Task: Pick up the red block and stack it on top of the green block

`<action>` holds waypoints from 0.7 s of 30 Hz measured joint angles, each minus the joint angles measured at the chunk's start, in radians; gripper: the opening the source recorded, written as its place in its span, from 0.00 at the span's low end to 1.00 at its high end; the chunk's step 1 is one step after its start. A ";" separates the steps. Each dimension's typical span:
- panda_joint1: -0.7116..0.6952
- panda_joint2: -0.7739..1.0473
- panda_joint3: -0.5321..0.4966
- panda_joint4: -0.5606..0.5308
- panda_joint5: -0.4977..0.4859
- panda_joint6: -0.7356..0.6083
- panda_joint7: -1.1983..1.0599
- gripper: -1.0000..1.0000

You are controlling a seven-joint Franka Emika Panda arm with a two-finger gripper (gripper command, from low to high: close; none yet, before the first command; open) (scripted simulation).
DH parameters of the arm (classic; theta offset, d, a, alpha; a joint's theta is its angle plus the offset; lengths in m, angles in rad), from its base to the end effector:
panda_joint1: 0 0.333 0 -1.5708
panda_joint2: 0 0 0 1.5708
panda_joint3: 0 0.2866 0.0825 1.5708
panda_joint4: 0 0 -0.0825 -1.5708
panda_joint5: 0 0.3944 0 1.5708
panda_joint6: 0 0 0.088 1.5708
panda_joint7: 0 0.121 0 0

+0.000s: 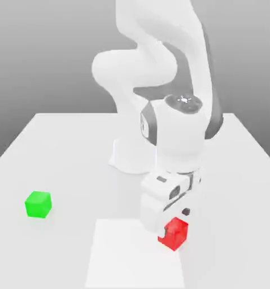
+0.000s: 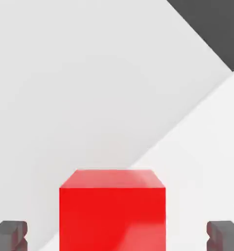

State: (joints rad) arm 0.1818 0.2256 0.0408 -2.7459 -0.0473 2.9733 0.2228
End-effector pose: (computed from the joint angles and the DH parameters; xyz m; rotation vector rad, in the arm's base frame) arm 0.3703 0.0888 0.0984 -3.1392 -0.0712 -0.0030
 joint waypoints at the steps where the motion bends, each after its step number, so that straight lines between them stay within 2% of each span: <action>1: 0.005 0.020 -0.006 0.002 -0.005 0.016 0.003 0.00; 8: 0.003 0.019 -0.004 0.002 -0.007 0.015 0.005 0.00; 16: -0.027 -0.197 0.024 -0.030 0.040 -0.170 -0.027 0.00; 19: -0.063 -0.240 -0.066 -0.042 0.015 -0.204 0.042 0.00; 21: -0.182 -0.263 -0.131 -0.050 -0.006 -0.219 0.096 0.00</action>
State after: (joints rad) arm -0.0002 -0.0370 -0.0901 -2.7960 -0.0533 2.7546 0.3186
